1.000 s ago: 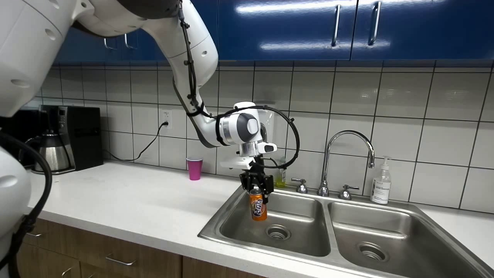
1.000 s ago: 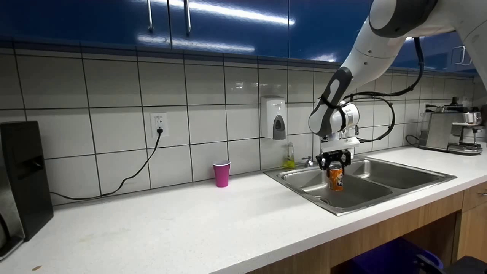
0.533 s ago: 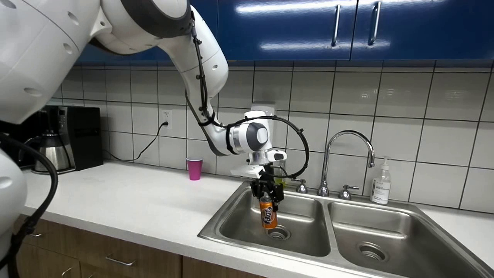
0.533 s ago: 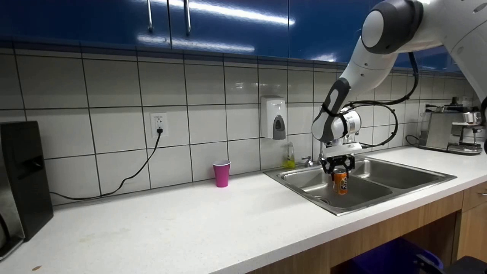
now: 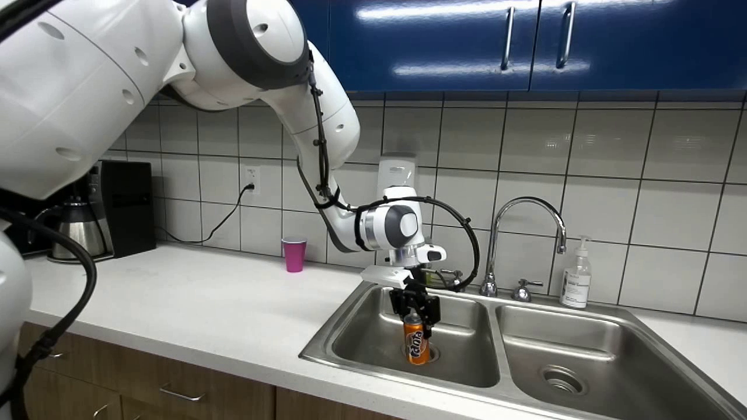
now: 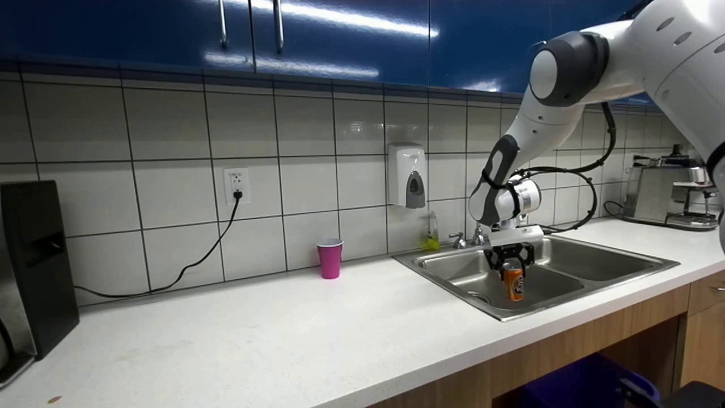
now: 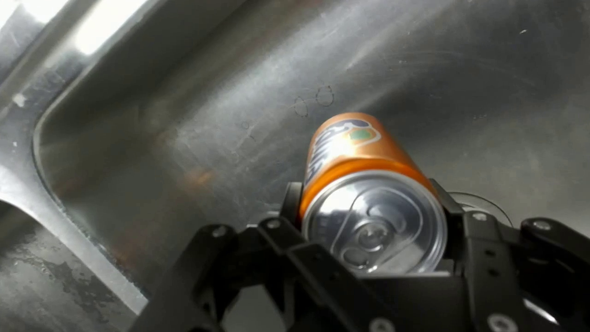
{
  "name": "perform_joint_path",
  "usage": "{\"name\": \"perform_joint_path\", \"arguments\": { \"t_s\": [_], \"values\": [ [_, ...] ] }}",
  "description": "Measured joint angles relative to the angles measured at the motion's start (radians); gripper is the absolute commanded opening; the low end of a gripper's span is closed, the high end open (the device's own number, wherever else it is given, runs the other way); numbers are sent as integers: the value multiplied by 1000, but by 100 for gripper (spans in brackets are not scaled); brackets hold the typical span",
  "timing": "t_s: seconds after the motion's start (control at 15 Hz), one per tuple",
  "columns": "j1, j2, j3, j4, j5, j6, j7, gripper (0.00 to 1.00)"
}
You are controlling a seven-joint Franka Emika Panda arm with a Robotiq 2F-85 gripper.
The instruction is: Put the can inside the sink
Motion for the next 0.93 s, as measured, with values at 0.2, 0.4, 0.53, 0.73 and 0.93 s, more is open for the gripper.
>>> {"name": "perform_joint_path", "arguments": {
  "t_s": [0.2,0.4,0.53,0.73,0.93],
  "values": [
    [-8,47,0,29,19,0,-13,39],
    [-10,93,0,60,28,0,-17,39],
    [-10,118,0,78,34,0,-19,39],
    [-11,150,0,102,43,0,-21,39],
    [-15,174,0,123,49,0,-25,39]
  ]
}}
